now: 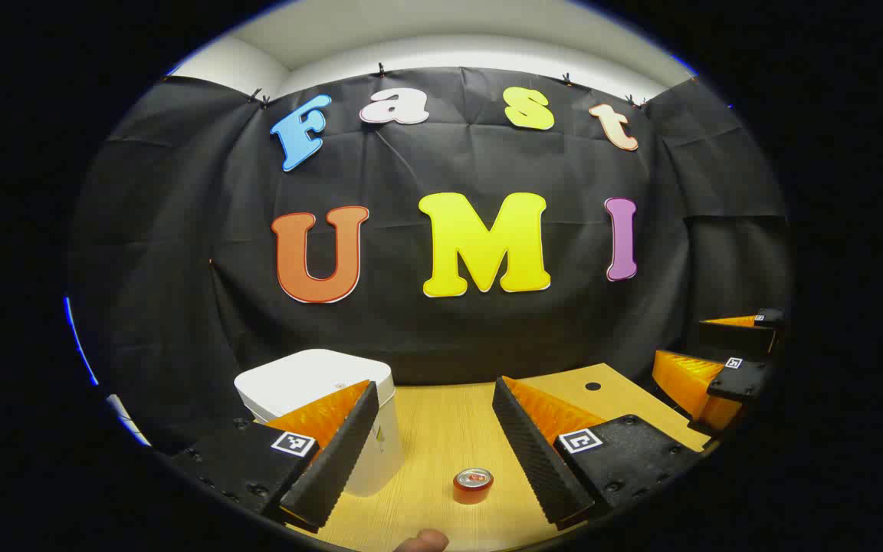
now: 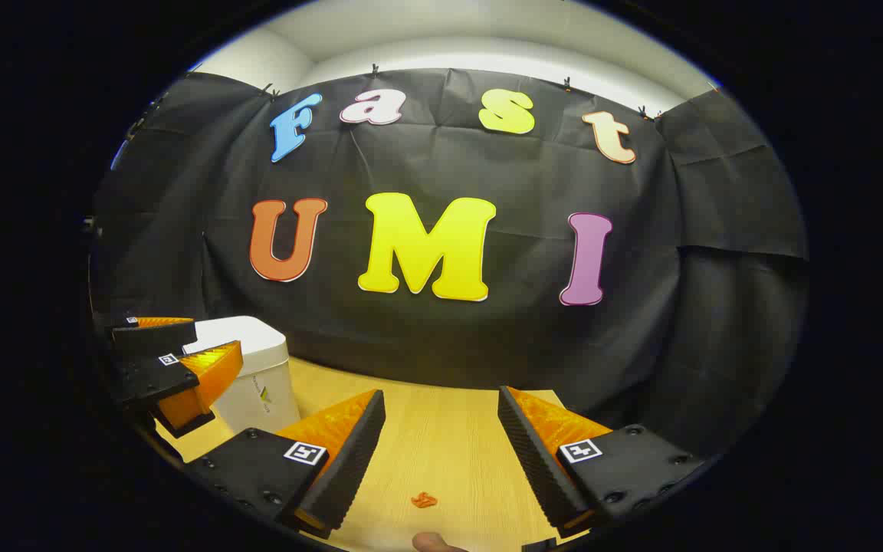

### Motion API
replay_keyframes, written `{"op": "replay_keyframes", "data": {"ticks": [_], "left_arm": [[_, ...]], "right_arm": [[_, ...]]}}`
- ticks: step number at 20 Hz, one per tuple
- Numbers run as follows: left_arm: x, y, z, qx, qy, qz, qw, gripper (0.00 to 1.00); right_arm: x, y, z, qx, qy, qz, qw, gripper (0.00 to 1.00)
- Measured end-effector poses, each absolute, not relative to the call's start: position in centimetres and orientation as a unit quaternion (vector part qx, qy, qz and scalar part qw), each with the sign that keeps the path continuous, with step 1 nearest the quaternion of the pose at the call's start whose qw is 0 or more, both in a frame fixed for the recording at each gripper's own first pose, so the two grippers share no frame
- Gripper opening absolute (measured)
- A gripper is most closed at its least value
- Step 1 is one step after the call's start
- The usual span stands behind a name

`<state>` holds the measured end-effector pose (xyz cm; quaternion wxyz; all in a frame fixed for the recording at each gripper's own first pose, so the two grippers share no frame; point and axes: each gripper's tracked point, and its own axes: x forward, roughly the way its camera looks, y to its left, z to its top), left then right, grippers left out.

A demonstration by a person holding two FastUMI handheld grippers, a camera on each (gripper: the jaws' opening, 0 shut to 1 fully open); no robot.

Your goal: Press the lid of the desktop garbage bin to open it, pick up the crumpled paper on the desktop and throw it into the bin, then pick up the pop can on the desktop and drop it into the bin, and finally close the garbage bin lid.

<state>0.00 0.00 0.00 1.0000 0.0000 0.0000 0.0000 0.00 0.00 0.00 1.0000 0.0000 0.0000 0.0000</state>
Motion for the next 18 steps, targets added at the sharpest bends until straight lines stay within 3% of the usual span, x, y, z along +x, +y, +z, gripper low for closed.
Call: {"op": "replay_keyframes", "data": {"ticks": [18], "left_arm": [[0.7, -1.9, -0.7, 0.001, 0.010, -0.018, 1.000, 0.99]], "right_arm": [[1.1, -0.6, -1.9, -0.001, 0.023, 0.010, 1.000, 0.94]]}}
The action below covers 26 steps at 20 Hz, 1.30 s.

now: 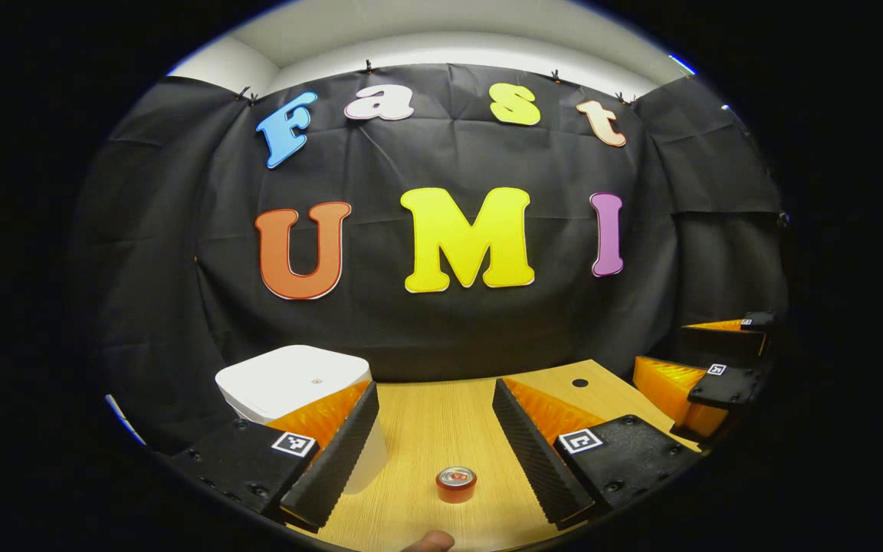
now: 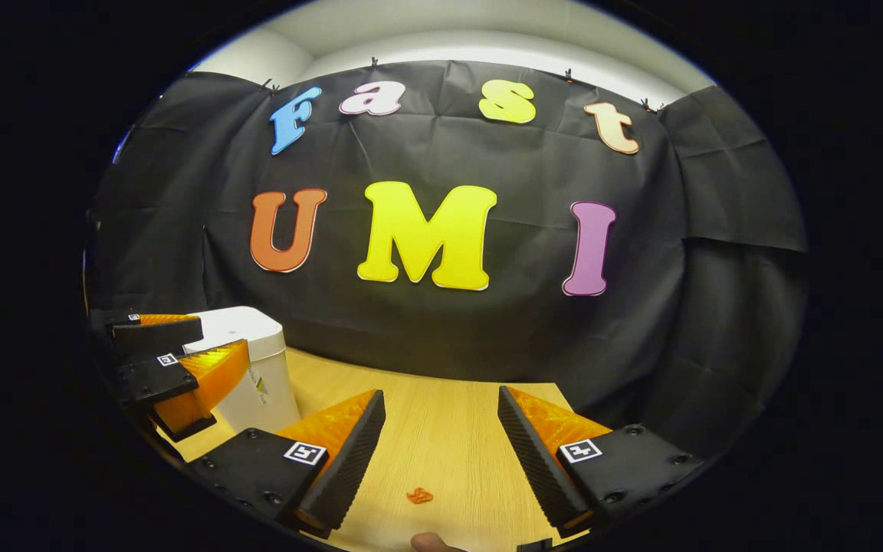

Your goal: Press the lid of the desktop garbage bin to open it, pick up the crumpled paper on the desktop and throw it into the bin, then pick up the pop can on the desktop and drop it into the bin, and finally close the garbage bin lid.

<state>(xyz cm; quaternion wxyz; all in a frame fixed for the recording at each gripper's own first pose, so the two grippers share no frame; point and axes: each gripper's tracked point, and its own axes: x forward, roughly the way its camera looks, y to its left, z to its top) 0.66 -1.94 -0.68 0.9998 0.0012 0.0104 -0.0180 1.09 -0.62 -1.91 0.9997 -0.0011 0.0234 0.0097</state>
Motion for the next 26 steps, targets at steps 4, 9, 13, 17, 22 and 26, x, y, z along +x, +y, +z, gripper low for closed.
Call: {"op": "replay_keyframes", "data": {"ticks": [4, 9, 13, 17, 22, 26], "left_arm": [[1.0, -1.5, -1.5, -0.002, 0.023, -0.011, 1.000, 0.99], [3.0, 0.6, -2.4, 0.005, 0.047, 0.024, 0.999, 0.95], [4.7, 2.4, -2.8, -0.005, 0.055, 0.046, 0.997, 0.71], [6.1, 5.6, -3.8, -0.012, 0.066, 0.112, 0.991, 0.45], [8.5, 7.7, -4.8, -0.010, 0.094, 0.125, 0.988, 0.13], [10.3, 10.7, -4.2, -0.015, 0.093, 0.145, 0.985, 0.03]], "right_arm": [[1.4, -0.3, -2.4, -0.003, 0.031, 0.016, 0.999, 0.94], [2.1, -0.4, -2.4, -0.002, 0.032, 0.016, 0.999, 0.94], [2.9, -0.4, -2.6, -0.004, 0.037, 0.012, 0.999, 0.94], [4.0, -0.4, -2.8, -0.014, 0.042, 0.003, 0.999, 0.94], [5.5, -0.6, -2.8, -0.013, 0.053, -0.013, 0.998, 0.94], [6.2, 0.2, -3.0, -0.020, 0.059, -0.012, 0.998, 0.94]]}}
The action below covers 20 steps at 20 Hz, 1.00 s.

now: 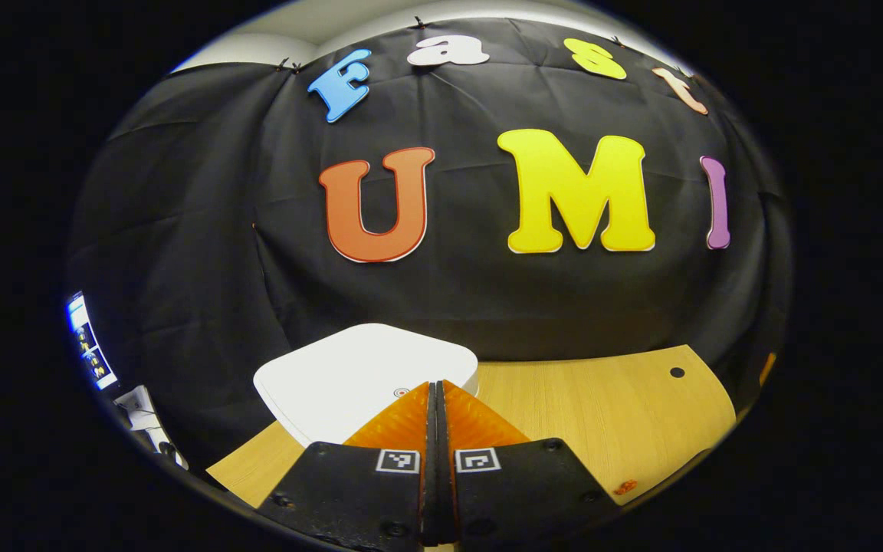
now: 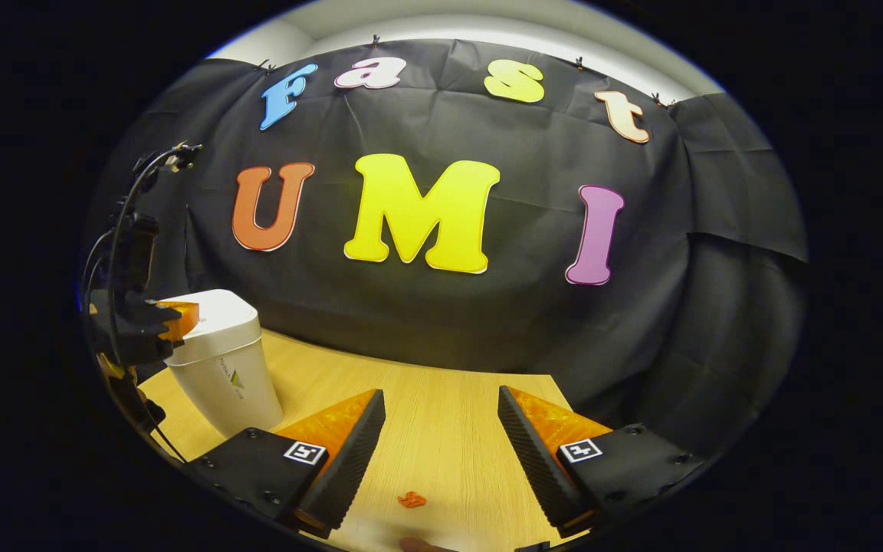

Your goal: Press the lid of the desktop garbage bin to open it, pick up the crumpled paper on the desktop and throw it into the bin, then pick up the pop can on the desktop and drop it into the bin, and finally close the garbage bin lid.

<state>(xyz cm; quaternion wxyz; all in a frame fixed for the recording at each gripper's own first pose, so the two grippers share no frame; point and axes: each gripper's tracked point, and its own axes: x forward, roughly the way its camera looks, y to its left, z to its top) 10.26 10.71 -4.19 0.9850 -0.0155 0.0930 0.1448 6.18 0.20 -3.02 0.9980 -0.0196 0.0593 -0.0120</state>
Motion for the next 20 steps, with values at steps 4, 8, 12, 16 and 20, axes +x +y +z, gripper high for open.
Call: {"op": "replay_keyframes", "data": {"ticks": [4, 8, 12, 16, 20], "left_arm": [[11.8, 12.8, -5.0, -0.050, 0.118, 0.169, 0.977, 0.03], [12.7, 14.0, -6.2, -0.060, 0.139, 0.180, 0.972, 0.03], [13.2, 13.9, -6.8, -0.063, 0.153, 0.172, 0.971, 0.03], [12.9, 13.6, -7.6, -0.095, 0.178, 0.172, 0.964, 0.03], [13.3, 13.7, -7.0, -0.094, 0.179, 0.177, 0.963, 0.04]], "right_arm": [[6.7, 0.5, -3.6, -0.026, 0.069, -0.014, 0.997, 0.94], [6.8, 0.8, -4.4, -0.025, 0.080, -0.016, 0.996, 0.94], [7.1, 1.0, -5.0, -0.026, 0.088, -0.015, 0.996, 0.94], [7.6, 1.1, -6.0, -0.025, 0.105, -0.016, 0.994, 0.94], [7.7, 1.3, -6.2, -0.025, 0.105, -0.012, 0.994, 0.94]]}}
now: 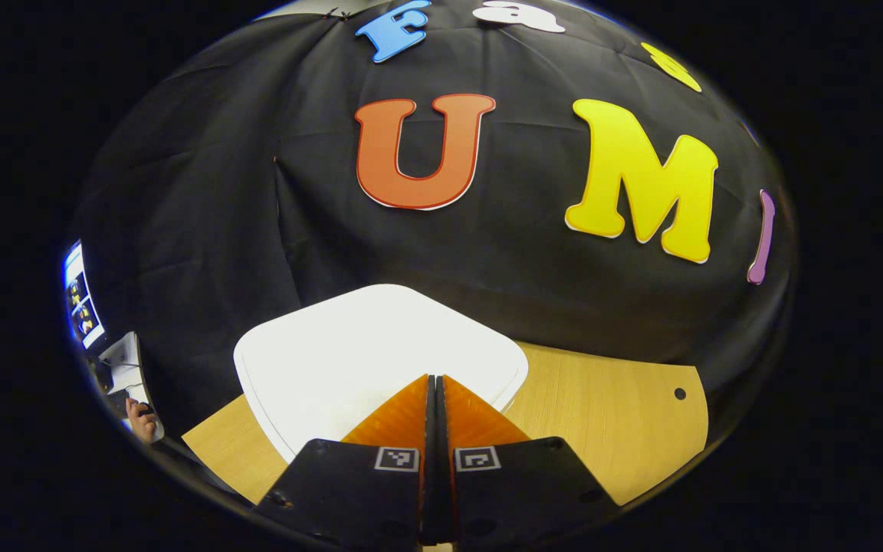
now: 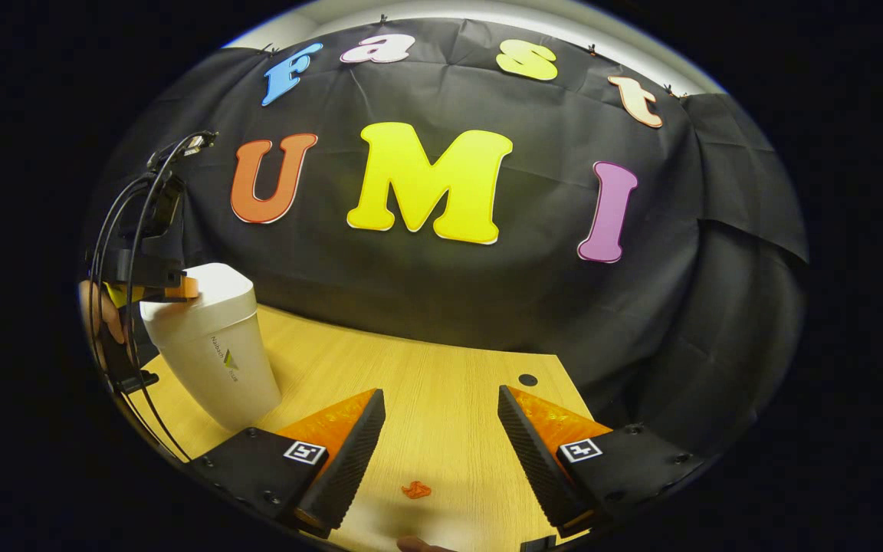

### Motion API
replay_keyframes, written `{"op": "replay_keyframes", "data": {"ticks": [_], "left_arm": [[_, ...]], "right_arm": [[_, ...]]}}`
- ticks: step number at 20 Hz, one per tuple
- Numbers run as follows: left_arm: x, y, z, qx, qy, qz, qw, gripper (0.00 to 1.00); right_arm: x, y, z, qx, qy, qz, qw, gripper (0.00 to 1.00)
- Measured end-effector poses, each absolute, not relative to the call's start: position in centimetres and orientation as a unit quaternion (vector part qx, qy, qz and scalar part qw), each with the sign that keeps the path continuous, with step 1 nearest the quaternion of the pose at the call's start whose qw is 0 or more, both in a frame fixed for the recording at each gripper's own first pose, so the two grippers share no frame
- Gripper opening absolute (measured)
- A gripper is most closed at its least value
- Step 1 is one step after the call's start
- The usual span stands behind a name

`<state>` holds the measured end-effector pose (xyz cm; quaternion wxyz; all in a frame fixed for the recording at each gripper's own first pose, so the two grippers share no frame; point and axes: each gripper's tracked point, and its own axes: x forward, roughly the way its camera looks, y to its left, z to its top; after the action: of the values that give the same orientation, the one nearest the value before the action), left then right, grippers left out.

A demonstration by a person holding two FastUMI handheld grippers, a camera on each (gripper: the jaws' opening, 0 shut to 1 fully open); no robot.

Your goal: Press the lid of the desktop garbage bin to open it, pick up the crumpled paper on the desktop and throw it into the bin, then pick up the pop can on the desktop and drop it into the bin, and finally close the garbage bin lid.

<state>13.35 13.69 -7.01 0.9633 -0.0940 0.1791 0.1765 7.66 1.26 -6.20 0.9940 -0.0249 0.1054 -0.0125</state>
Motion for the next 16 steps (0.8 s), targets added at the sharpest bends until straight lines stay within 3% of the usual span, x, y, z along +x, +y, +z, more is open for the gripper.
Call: {"op": "replay_keyframes", "data": {"ticks": [5, 16], "left_arm": [[12.9, 13.5, -5.7, -0.060, 0.184, 0.192, 0.962, 0.03], [9.4, 10.5, 2.4, -0.015, 0.094, 0.176, 0.980, 0.05]], "right_arm": [[7.4, 1.2, -5.9, -0.020, 0.096, -0.004, 0.995, 0.94], [5.8, 0.6, -7.6, -0.012, 0.109, 0.012, 0.994, 0.94]]}}
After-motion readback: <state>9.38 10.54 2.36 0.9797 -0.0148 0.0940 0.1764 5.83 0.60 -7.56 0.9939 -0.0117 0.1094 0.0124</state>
